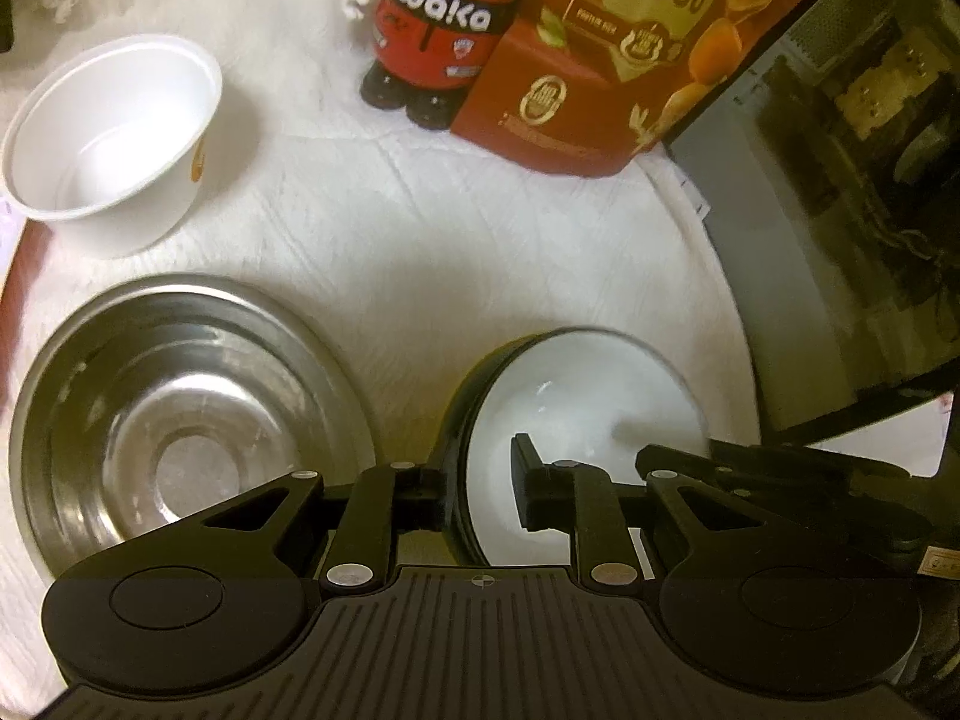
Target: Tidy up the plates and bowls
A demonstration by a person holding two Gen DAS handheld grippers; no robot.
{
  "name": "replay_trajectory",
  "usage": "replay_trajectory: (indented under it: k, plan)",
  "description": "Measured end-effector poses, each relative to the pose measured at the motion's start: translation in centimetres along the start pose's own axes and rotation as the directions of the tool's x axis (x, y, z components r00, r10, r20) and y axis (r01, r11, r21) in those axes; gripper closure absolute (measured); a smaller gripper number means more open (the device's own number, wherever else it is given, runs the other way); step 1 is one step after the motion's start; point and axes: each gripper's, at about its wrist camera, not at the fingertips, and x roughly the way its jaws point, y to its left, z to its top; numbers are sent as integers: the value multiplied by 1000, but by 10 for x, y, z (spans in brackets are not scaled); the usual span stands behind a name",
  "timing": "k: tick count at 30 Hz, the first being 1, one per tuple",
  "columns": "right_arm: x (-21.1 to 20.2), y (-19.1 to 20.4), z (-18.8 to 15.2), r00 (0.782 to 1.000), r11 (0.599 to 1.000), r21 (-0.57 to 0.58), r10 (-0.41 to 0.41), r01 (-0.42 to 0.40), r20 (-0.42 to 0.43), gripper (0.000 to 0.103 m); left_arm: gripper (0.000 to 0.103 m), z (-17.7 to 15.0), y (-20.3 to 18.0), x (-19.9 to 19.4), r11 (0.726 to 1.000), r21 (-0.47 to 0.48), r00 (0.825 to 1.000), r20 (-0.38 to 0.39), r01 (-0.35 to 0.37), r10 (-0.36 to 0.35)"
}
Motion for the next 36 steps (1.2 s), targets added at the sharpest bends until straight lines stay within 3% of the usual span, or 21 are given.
replay_trajectory:
  k: [8,13,17,22,26,31,36]
  plan:
    - [-17,5,17,997,999,-15,-45,46,66,65,82,12,23,-24,997,-57,996,79,43,-38]
    - [-23,26,41,994,998,-48,-42,48,104,65,82,22,64,-49,986,-162,985,173,34,-5]
    - [-15,58,65,994,996,-84,5,4,113,65,81,27,110,-75,965,-261,961,269,13,60]
    - [18,115,101,995,988,-150,57,-43,85,65,81,56,158,-92,941,-312,913,333,-128,235]
    - [63,159,129,998,980,-189,64,-58,28,65,81,90,185,-81,918,-320,886,318,-235,337]
    - [116,187,149,997,989,-135,64,-67,-31,65,80,114,202,-55,906,-284,879,275,-313,390]
    - [163,193,154,995,996,-69,49,-55,-85,65,77,117,218,-34,910,-274,897,231,-312,377]
